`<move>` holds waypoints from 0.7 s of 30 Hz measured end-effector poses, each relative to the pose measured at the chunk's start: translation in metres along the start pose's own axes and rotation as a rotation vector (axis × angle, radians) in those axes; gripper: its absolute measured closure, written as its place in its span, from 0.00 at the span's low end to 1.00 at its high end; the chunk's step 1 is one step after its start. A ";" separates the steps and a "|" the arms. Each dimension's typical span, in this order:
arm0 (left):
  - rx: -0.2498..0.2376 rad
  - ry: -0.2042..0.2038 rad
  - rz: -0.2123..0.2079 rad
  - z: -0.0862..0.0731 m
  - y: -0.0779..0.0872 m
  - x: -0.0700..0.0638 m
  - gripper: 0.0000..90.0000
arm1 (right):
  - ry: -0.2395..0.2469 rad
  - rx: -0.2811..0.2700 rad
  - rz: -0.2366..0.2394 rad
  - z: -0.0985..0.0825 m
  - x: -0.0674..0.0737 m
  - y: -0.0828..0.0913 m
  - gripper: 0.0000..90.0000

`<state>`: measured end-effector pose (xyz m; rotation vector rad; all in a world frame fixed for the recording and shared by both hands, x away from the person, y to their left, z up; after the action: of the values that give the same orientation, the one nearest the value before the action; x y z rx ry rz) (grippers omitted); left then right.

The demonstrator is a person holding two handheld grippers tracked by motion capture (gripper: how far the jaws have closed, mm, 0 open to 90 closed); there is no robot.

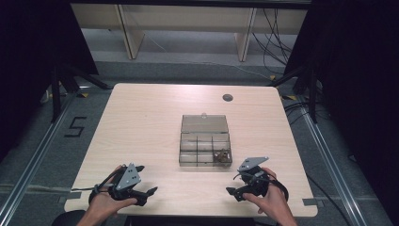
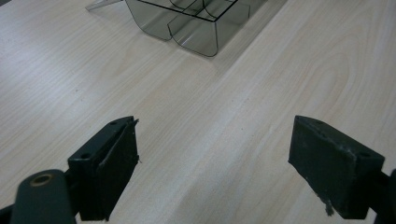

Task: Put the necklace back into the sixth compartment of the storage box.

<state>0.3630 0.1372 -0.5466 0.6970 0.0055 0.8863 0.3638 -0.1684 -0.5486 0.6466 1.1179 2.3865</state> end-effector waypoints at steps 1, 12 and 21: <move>-0.002 0.001 0.001 0.000 0.000 0.000 0.17 | 0.010 -0.003 0.002 -0.001 0.000 0.000 0.22; -0.005 0.004 -0.004 0.001 0.000 -0.001 0.17 | 0.005 -0.024 0.002 -0.008 0.000 -0.005 0.22; -0.005 0.005 -0.005 0.001 0.000 -0.001 0.17 | -0.002 -0.012 0.009 -0.014 0.001 -0.006 0.22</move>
<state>0.3624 0.1358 -0.5466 0.6904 0.0094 0.8832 0.3557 -0.1726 -0.5608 0.6515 1.1013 2.3982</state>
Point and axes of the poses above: each handheld gripper's, and its own axes: y roughly backward along the jaws, z roughly out of its top, x roughly to its left, the point moved 10 cm from there along -y, roughly forward along the jaws, and after that the axes turned 12 degrees about z, right-handed, at the moved point
